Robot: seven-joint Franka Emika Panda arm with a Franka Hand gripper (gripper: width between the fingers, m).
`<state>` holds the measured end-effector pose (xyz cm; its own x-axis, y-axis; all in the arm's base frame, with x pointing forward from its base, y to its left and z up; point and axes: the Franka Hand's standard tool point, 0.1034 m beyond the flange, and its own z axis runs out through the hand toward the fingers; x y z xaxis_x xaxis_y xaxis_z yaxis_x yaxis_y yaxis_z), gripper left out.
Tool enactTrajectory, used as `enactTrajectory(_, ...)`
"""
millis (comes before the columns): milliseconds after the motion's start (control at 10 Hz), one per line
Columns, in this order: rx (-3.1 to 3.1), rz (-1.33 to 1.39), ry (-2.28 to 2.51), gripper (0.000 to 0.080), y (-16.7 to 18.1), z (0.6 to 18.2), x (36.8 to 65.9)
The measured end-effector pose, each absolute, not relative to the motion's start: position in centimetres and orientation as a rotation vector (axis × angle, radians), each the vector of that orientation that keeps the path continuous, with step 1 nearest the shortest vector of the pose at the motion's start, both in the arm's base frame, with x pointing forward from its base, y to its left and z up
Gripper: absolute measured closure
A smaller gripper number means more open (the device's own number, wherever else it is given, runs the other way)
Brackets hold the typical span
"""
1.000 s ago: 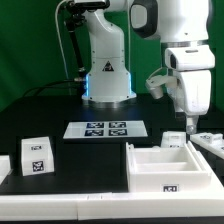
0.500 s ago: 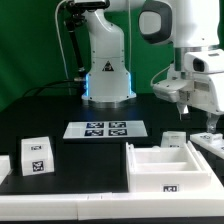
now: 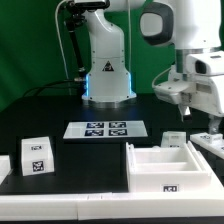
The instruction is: Assemble cabinet
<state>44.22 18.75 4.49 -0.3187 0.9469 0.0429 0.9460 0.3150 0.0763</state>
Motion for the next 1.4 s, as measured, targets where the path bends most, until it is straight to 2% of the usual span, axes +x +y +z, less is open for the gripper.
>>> enactTrajectory(300, 1.829, 0.143, 2.567, 0.0002, 21.3, 3.1, 44.6)
enactTrajectory(500, 1.848, 0.135, 2.584, 0.0002, 21.9, 1.4, 44.4)
enactTrajectory(800, 1.878, 0.125, 2.572, 0.0016, 21.9, 1.0, 44.0)
enactTrajectory(900, 1.879, 0.124, 2.572, 0.0206, 21.9, 1.0, 44.0)
enactTrajectory(1000, 1.881, 0.122, 2.571, 0.0206, 21.8, 1.0, 44.0)
enactTrajectory(1200, 1.889, 0.121, 2.567, 0.0566, 21.5, 0.9, 44.0)
enactTrajectory(1300, 1.895, 0.128, 2.561, 0.0566, 21.3, 0.9, 44.0)
enactTrajectory(1400, 1.906, 0.130, 2.552, 0.0731, 20.9, 1.0, 44.1)
